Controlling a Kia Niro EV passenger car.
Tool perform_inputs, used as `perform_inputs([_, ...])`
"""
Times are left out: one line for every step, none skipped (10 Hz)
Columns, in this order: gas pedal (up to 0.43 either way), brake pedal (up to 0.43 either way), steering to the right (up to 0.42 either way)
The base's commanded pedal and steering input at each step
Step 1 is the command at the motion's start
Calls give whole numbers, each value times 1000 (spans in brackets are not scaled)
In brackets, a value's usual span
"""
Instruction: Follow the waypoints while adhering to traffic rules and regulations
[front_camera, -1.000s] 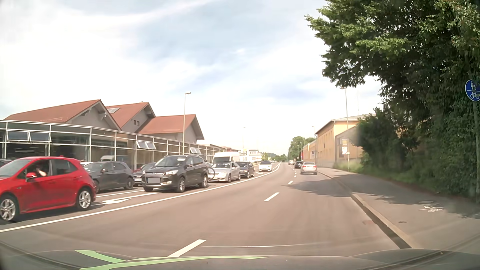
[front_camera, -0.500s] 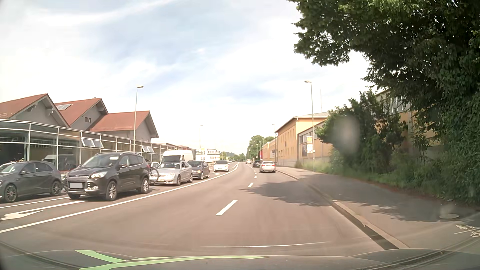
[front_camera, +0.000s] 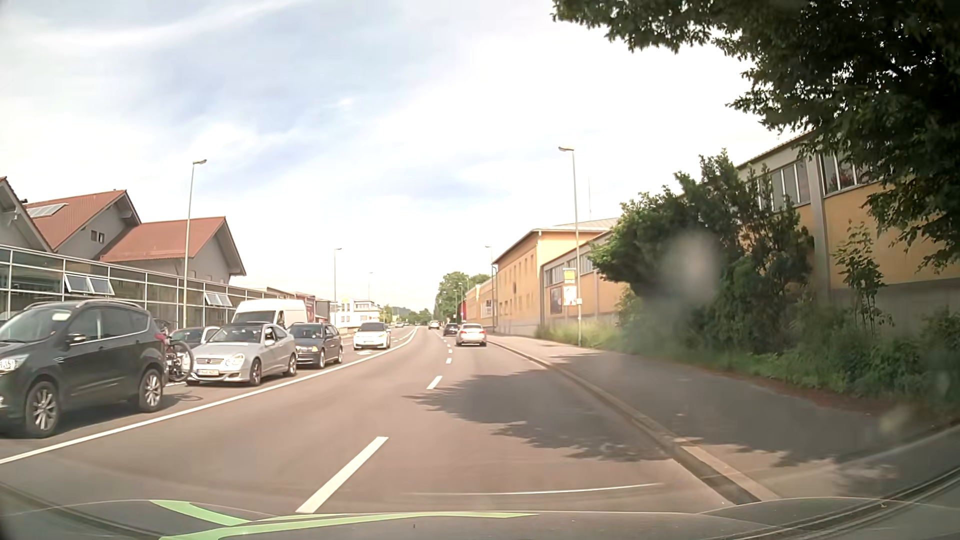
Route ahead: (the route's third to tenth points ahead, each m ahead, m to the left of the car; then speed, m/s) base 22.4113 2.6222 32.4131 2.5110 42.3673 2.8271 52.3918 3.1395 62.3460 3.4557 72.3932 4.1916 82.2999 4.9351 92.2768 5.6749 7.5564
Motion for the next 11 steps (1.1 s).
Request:
perform_inputs([248,0,54])
perform_inputs([248,0,33])
perform_inputs([248,0,16])
perform_inputs([248,0,5])
perform_inputs([248,0,-5])
perform_inputs([248,0,-10])
perform_inputs([248,0,-10])
perform_inputs([248,0,-10])
perform_inputs([248,0,-10])
perform_inputs([248,0,-10])
perform_inputs([248,0,-10])
